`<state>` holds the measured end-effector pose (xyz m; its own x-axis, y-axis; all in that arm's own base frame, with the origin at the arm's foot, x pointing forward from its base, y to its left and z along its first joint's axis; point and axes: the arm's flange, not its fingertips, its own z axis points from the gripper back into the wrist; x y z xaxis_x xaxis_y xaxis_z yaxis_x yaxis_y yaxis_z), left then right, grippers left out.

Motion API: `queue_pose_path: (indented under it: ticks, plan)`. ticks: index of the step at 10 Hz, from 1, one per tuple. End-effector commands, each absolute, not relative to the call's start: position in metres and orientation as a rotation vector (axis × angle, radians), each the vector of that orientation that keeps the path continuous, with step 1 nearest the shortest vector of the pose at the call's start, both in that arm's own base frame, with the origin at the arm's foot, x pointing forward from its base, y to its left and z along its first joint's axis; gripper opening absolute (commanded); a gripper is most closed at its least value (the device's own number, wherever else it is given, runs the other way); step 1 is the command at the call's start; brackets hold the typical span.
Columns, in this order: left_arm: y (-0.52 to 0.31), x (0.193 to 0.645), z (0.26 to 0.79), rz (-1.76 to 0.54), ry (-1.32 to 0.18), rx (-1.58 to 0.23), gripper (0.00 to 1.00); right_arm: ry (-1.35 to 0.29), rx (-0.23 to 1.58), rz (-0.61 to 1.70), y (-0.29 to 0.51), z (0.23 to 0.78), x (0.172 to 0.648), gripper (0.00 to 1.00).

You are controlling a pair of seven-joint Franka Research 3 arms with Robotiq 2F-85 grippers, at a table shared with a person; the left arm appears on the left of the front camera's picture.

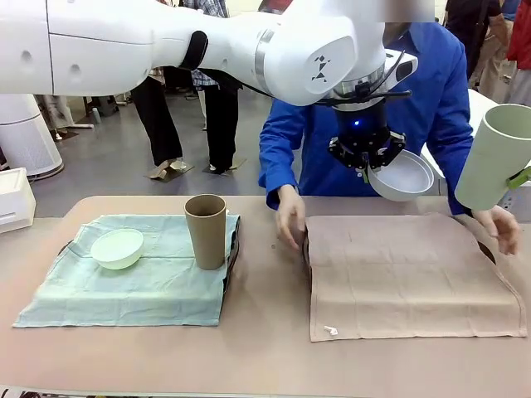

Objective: Set up a tray with a mat and arrange the tableware.
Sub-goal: Place the Picnic Bowl and Reusable plastic cup back onto the Handle tray in front of the human's position.

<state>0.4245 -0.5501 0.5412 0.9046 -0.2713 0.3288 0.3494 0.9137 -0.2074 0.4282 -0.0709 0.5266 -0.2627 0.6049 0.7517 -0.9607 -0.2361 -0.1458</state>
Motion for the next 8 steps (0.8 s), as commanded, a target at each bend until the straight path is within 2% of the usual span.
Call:
queue_pose_path:
  ticks: [1,8]
  plan:
    - [-0.5498,0.4257,0.5436,-0.332,-0.303,-0.259,0.0,-0.742,0.679,1.744,-0.0692,0.5276,0.4307,0.0]
    - [-0.5498,0.4257,0.5436,-0.332,-0.303,-0.259,0.0,-0.742,0.679,1.744,-0.0692,0.5276,0.4307,0.0]
